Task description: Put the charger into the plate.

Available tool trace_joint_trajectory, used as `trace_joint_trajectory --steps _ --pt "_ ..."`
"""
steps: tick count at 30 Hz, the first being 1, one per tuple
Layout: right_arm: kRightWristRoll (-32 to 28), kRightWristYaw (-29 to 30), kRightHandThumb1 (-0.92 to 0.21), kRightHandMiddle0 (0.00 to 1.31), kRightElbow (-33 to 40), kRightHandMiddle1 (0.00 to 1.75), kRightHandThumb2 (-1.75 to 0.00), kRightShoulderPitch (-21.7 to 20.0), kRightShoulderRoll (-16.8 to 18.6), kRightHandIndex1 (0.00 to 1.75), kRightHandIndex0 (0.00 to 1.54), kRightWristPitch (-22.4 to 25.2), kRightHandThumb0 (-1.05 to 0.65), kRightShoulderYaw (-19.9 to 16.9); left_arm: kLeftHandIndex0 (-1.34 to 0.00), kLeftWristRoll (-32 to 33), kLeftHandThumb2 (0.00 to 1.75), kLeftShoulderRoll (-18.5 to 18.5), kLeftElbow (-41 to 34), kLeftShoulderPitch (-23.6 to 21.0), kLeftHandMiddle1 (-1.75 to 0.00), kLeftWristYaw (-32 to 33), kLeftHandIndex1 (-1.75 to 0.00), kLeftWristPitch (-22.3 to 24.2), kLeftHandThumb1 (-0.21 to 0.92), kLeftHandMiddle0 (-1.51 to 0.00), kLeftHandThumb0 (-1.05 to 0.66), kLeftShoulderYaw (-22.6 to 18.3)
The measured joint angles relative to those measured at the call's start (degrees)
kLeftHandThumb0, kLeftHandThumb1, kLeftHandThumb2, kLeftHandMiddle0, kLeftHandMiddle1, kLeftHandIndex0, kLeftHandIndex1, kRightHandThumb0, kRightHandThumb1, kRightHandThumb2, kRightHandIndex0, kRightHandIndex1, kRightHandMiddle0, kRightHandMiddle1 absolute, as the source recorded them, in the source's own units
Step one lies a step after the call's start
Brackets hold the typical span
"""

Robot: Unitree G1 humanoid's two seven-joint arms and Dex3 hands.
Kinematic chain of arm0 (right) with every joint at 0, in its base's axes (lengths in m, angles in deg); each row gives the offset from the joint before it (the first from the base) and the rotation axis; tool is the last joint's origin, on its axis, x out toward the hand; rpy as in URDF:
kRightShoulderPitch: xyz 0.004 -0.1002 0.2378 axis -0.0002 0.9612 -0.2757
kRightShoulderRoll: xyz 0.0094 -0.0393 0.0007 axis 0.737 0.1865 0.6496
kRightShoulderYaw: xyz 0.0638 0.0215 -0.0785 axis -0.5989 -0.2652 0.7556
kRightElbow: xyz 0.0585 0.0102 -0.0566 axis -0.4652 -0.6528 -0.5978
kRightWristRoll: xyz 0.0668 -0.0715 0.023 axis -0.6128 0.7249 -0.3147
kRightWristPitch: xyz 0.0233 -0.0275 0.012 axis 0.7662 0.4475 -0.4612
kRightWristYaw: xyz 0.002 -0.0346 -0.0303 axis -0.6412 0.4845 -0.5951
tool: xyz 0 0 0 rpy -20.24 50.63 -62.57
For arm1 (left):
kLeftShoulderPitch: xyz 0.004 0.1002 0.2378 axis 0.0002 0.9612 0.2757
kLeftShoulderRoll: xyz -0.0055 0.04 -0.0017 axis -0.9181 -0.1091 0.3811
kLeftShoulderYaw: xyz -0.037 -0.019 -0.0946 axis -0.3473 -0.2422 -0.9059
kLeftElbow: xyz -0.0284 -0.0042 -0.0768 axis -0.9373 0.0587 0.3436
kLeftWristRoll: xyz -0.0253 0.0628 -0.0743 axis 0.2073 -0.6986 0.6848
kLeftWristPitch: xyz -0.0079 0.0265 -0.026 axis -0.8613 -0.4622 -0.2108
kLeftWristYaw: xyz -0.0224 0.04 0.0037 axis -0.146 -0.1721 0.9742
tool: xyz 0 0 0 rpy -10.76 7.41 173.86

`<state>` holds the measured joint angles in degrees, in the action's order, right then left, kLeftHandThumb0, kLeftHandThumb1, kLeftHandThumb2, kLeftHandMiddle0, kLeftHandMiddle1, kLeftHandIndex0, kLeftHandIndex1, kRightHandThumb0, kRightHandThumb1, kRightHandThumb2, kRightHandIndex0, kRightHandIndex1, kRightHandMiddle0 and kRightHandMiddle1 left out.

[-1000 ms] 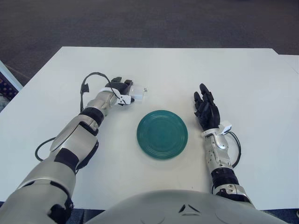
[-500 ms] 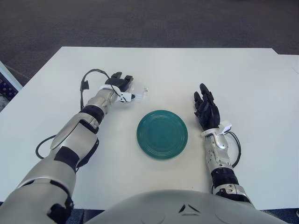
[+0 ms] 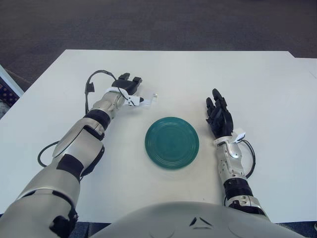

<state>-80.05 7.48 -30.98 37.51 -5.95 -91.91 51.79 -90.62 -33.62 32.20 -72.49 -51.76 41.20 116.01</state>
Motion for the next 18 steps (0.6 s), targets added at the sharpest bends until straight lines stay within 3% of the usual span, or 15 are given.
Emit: trace_joint_trajectory --steps 18 --pt "0.1 1.0 -0.92 0.0 0.4 0.13 -1.04 0.0 0.0 0.0 0.0 -0.1 -0.98 0.3 -0.1 0.5 0.71 -0.7 -0.9 0.0 -0.01 -7.0 -0.7 -4.8 0.92 -0.02 -1.05 -0.2"
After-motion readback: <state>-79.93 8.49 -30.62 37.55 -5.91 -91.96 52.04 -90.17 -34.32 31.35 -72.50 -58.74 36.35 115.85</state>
